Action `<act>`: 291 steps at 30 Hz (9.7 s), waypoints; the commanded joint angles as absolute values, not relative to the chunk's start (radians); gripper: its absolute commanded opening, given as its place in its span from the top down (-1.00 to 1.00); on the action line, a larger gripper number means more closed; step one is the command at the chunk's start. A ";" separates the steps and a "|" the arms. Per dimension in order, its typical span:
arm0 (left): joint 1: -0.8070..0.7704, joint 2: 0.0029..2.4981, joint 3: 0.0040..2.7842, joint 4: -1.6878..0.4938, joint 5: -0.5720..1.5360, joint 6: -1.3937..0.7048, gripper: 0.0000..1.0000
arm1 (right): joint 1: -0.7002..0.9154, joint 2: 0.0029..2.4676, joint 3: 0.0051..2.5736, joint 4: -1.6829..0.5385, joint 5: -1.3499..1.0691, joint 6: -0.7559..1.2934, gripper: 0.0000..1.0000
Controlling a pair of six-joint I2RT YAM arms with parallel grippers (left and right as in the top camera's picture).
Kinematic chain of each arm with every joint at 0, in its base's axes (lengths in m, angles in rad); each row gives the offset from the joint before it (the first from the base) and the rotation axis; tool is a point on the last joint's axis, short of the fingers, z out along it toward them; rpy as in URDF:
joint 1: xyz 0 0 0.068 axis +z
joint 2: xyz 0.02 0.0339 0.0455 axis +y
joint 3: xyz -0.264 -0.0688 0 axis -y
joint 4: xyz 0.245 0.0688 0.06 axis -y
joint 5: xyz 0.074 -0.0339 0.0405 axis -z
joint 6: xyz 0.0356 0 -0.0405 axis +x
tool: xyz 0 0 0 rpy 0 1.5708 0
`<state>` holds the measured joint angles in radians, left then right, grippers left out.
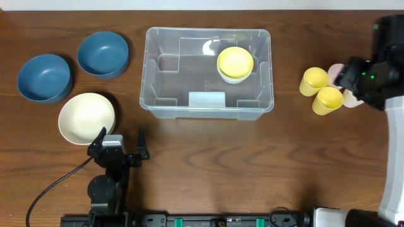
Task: Pack container
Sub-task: 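Move the right gripper to the yellow cups and grasp one, then carry the yellow cup into the container and release it, then grasp the second yellow cup with the right gripper, then carry the yellow cup over the container and stack it on the cup, then move the right gripper to the white cup and grasp it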
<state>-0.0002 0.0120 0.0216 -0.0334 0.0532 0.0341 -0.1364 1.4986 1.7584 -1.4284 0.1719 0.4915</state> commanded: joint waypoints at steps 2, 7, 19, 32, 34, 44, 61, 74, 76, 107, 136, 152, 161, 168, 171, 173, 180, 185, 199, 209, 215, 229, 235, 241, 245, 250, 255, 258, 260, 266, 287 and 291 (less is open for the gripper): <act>0.006 0.011 0.004 -0.067 0.056 0.047 -0.96 | -0.221 1.505 1.654 -1.365 0.162 0.512 -0.43; 0.006 0.011 0.004 -0.067 0.056 0.047 -0.97 | -0.286 1.505 1.472 -1.185 0.091 0.511 -0.39; 0.006 0.011 0.004 -0.067 0.056 0.048 -0.96 | -0.308 1.536 1.102 -0.765 -0.017 0.512 -0.29; 0.006 0.011 0.004 -0.067 0.056 0.047 -0.96 | -0.308 1.588 0.953 -0.603 -0.004 0.512 0.06; 0.006 0.011 0.004 -0.067 0.056 0.047 -0.96 | -0.308 1.592 0.953 -0.593 0.004 0.511 0.10; 0.006 0.011 0.004 -0.067 0.056 0.047 -0.96 | -0.308 1.592 0.953 -0.577 0.020 0.476 0.97; 0.006 0.011 0.004 -0.067 0.056 0.047 -0.96 | -0.270 1.322 1.047 -1.010 -0.291 0.255 0.97; 0.006 0.011 0.004 -0.067 0.056 0.047 -0.96 | 0.068 1.108 1.499 -1.201 -0.224 0.231 0.99; 0.006 0.011 0.004 -0.067 0.056 0.047 -0.96 | 0.125 1.146 1.536 -1.160 -0.185 0.247 0.97; 0.006 0.011 0.004 -0.067 0.056 0.048 -0.96 | 0.414 1.928 1.571 -0.908 -0.116 0.310 0.97; 0.006 0.011 0.004 -0.067 0.056 0.047 -0.96 | 0.466 2.005 1.583 -0.917 0.030 0.305 -0.06; 0.006 0.011 0.004 -0.067 0.056 0.047 -0.96 | 0.398 2.004 2.143 -1.312 0.094 0.348 -0.33; 0.006 0.011 0.004 -0.067 0.056 0.047 -0.96 | 0.094 2.005 2.190 -1.542 0.110 0.411 -0.34; 0.006 0.011 0.004 -0.067 0.056 0.047 -0.96 | -0.055 2.005 2.080 -1.483 0.066 0.476 -0.26; 0.006 0.011 0.004 -0.067 0.056 0.047 -0.96 | -0.080 2.005 2.003 -1.411 0.059 0.520 -0.24; 0.006 0.011 0.004 -0.067 0.056 0.048 -0.95 | -0.088 2.005 1.950 -1.362 0.059 0.545 -0.22; 0.006 0.011 0.004 -0.067 0.056 0.047 -0.96 | -0.116 2.005 1.773 -1.186 0.060 0.618 -0.17; 0.006 0.011 0.004 -0.067 0.056 0.047 -0.96 | -0.139 2.005 1.678 -1.097 0.063 0.651 -0.11; 0.006 0.011 0.004 -0.067 0.056 0.047 -0.96 | -0.152 2.005 1.494 -0.897 0.054 0.648 0.92; 0.006 0.011 0.004 -0.067 0.056 0.047 -0.96 | -0.139 1.922 1.523 -0.993 -0.025 0.508 0.98; 0.006 0.011 0.004 -0.067 0.056 0.047 -0.96 | -0.091 1.702 1.575 -1.079 -0.043 0.372 0.98; 0.006 0.011 0.004 -0.067 0.056 0.047 -0.96 | 0.273 1.458 1.687 -1.011 -0.025 0.376 0.97; 0.006 0.011 0.004 -0.067 0.056 0.047 -0.96 | 0.404 1.609 1.687 -0.973 -0.007 0.404 0.97; 0.006 0.011 0.004 -0.067 0.057 0.048 -0.96 | 0.453 1.757 1.687 -0.986 -0.009 0.442 0.98; 0.006 0.011 0.004 -0.067 0.056 0.048 -0.96 | 0.464 1.805 1.687 -1.031 -0.012 0.456 0.97; 0.006 0.011 0.004 -0.067 0.057 0.047 -0.96 | 0.474 1.825 1.687 -1.066 -0.013 0.456 0.98; 0.006 0.011 0.004 -0.067 0.056 0.048 -0.96 | 0.495 1.831 1.686 -1.074 -0.006 0.461 0.98; 0.006 0.011 0.004 -0.067 0.056 0.047 -0.96 | 0.499 1.845 1.685 -1.074 0.023 0.479 0.97; 0.006 0.011 0.004 -0.067 0.056 0.047 -0.96 | 0.498 1.857 1.685 -1.073 0.027 0.479 0.98; 0.006 0.011 0.004 -0.067 0.056 0.048 -0.96 | 0.496 1.901 1.685 -1.052 0.057 0.486 0.97; 0.006 0.011 0.004 -0.067 0.056 0.047 -0.96 | 0.472 1.924 1.958 -1.209 0.056 0.441 -0.44; 0.006 0.011 0.004 -0.067 0.056 0.047 -0.96 | 0.386 1.922 2.103 -1.338 0.083 0.456 -0.50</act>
